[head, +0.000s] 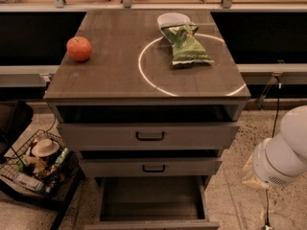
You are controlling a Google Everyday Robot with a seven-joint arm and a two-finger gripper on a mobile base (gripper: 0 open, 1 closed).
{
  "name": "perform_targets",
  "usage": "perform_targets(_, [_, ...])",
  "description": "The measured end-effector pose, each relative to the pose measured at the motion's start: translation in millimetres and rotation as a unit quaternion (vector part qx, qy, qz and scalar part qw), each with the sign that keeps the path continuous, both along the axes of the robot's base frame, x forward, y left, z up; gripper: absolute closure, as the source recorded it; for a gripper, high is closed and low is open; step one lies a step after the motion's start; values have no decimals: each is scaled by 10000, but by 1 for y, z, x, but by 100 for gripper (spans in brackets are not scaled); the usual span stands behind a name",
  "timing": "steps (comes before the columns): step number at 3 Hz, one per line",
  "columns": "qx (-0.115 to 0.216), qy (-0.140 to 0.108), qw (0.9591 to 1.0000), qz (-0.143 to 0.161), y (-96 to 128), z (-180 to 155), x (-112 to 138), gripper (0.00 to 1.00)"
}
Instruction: Close bottom drawer
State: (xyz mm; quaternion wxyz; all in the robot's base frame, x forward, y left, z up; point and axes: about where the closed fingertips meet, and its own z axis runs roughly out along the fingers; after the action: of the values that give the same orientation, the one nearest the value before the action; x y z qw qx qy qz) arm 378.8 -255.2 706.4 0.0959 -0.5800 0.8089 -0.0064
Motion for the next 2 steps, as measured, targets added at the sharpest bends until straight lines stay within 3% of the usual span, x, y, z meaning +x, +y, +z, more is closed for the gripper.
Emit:
perform_targets(1, [-66, -55, 10000, -26, 3, -3, -2, 100])
perform_targets(2, [-247, 47, 9996, -131, -2, -73, -9, 100])
